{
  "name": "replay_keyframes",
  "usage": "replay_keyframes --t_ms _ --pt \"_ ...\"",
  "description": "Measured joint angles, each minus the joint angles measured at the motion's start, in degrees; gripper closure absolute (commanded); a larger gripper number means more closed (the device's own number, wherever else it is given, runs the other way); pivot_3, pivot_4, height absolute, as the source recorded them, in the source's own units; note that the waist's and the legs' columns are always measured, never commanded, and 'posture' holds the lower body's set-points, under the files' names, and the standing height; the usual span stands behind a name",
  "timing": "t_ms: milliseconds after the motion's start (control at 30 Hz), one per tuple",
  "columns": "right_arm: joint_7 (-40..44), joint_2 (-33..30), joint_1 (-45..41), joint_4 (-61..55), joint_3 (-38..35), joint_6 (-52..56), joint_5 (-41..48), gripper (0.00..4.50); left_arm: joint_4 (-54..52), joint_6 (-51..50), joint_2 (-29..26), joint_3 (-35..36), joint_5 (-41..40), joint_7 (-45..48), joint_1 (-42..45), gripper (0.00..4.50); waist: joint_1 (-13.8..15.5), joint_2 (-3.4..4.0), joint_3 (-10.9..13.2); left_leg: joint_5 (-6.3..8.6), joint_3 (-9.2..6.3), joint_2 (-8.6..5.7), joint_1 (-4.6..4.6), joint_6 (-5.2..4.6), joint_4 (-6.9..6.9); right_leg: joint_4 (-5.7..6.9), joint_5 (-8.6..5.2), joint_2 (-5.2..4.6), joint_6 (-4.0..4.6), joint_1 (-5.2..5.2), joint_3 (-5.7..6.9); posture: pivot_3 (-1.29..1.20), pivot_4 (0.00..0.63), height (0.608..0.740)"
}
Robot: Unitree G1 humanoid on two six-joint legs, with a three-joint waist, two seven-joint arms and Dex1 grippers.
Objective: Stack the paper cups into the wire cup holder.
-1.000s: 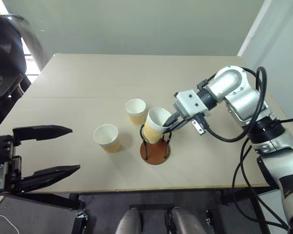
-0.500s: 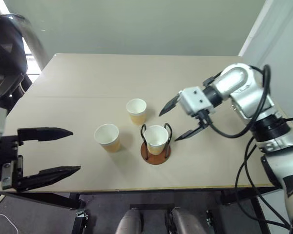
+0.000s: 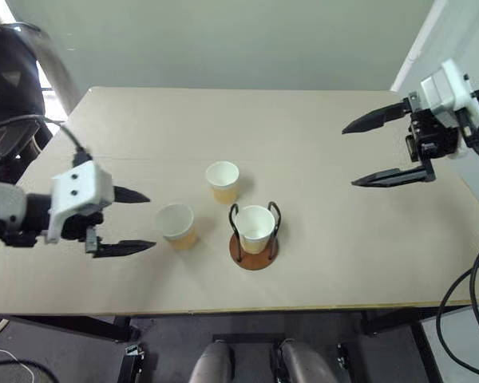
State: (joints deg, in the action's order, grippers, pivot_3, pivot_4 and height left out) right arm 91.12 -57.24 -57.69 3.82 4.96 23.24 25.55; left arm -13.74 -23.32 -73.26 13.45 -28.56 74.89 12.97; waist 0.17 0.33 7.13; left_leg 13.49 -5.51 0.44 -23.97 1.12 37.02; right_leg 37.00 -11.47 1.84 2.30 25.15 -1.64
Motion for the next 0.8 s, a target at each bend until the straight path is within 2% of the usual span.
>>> replay_keyframes --t_ms 67,200,367,467,800 --pt "-0.8 -0.4 1.4 -2.7 -0.9 2.0 0.7 0.02 2.3 1.8 1.7 -5.9 2.1 1.7 4.4 0.00 0.0 -0.01 0.0 -0.08 0.00 0.00 -0.04 -0.13 0.00 -0.03 0.04 0.00 -0.08 0.02 0.00 0.00 0.150 0.740" --pt "-2.7 -2.1 4.3 -6.6 -2.8 4.8 1.6 0.02 5.7 3.8 3.7 -12.5 5.4 4.9 10.0 0.00 0.0 -0.01 0.0 -0.14 0.00 0.00 -0.08 -0.29 0.00 -0.09 0.17 0.00 -0.37 0.02 0.00 0.00 0.150 0.740" --pt "-4.7 -4.3 6.9 -10.1 -5.2 7.2 2.4 0.02 11.1 6.9 7.1 -17.3 9.2 7.3 14.3 0.00 0.1 -0.01 0.0 -0.14 0.00 0.00 -0.09 -0.35 0.00 -0.09 0.13 0.00 -0.46 0.02 0.00 0.00 0.150 0.740" --pt "-6.2 -5.5 9.1 -11.7 -5.7 7.4 2.1 0.00 13.9 7.9 10.1 -19.6 10.3 8.7 17.0 0.60 0.3 -0.01 0.0 -0.18 0.00 0.00 -0.10 -0.42 0.03 -0.09 0.19 -0.01 -0.59 0.00 0.00 0.00 0.150 0.740" --pt "-8.9 -9.4 14.1 -16.0 -8.8 10.1 2.9 0.00 20.8 11.1 14.1 -22.0 14.2 12.0 21.1 4.24 0.4 -0.01 0.0 -0.22 0.02 -0.01 -0.10 -0.50 0.07 -0.10 0.20 0.00 -0.83 -0.04 -0.01 0.00 0.150 0.740"
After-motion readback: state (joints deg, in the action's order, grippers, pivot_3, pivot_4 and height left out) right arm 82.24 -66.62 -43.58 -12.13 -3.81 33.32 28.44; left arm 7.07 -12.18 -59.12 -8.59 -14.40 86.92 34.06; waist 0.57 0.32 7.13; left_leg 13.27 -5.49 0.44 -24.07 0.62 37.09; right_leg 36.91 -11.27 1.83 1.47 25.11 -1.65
